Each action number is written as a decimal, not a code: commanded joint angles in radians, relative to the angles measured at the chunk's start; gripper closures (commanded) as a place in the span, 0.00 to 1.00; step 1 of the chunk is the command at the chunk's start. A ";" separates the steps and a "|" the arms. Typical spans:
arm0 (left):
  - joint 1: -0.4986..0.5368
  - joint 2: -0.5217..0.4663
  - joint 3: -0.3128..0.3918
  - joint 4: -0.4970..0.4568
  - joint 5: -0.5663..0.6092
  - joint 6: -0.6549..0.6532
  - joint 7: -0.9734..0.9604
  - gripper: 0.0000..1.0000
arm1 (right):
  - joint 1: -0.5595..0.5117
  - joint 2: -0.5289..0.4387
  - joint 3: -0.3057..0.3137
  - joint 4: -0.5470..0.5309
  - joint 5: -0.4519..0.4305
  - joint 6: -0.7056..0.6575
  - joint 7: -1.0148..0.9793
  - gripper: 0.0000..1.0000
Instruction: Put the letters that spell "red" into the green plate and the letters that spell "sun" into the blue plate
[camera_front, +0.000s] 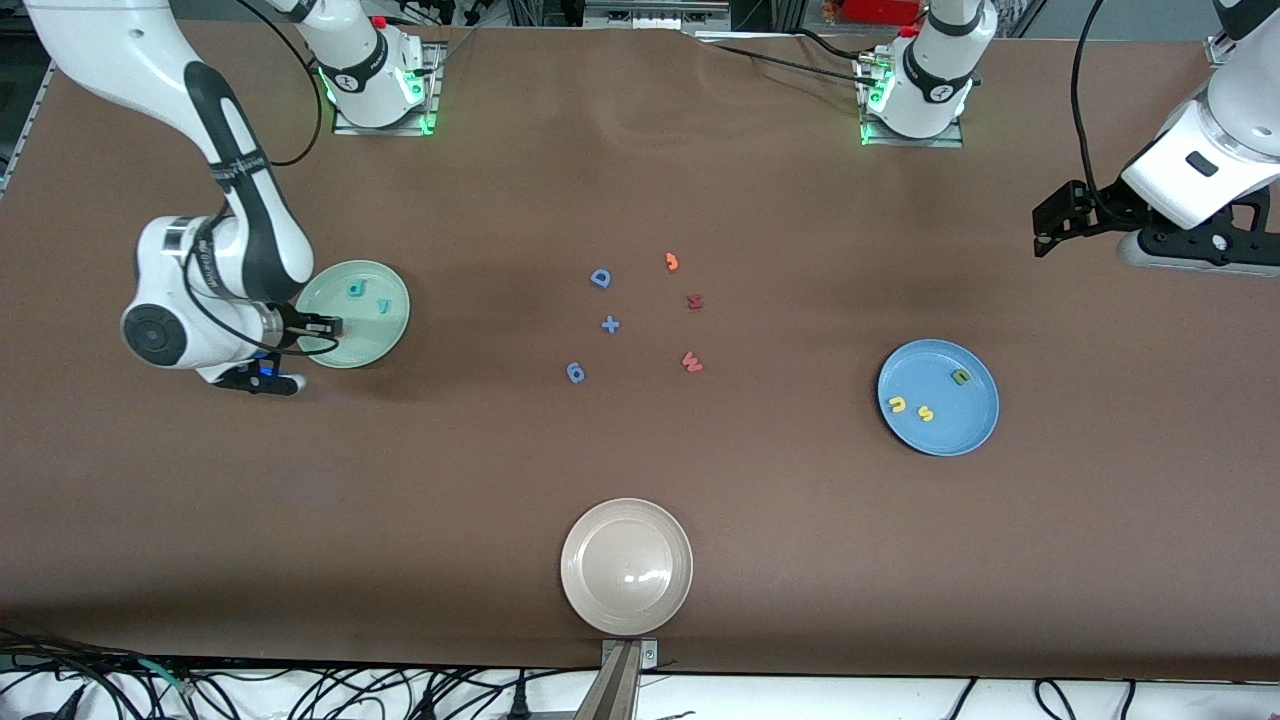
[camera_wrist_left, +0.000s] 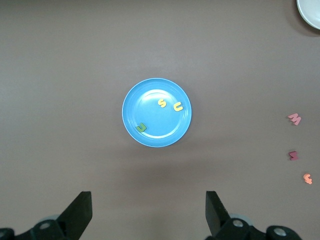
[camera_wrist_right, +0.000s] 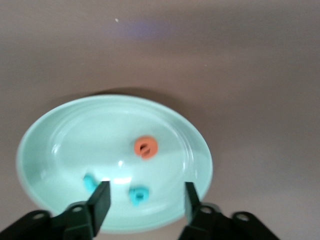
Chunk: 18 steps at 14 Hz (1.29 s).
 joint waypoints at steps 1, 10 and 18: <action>0.009 0.015 -0.005 0.034 -0.032 -0.024 -0.002 0.00 | -0.006 -0.018 0.000 0.103 0.032 -0.156 -0.020 0.01; 0.011 0.015 -0.001 0.034 -0.032 -0.024 -0.001 0.00 | -0.095 -0.126 0.071 0.442 0.029 -0.439 -0.023 0.01; 0.011 0.015 0.001 0.034 -0.068 -0.024 -0.007 0.00 | -0.115 -0.254 0.140 0.402 0.010 -0.333 -0.031 0.02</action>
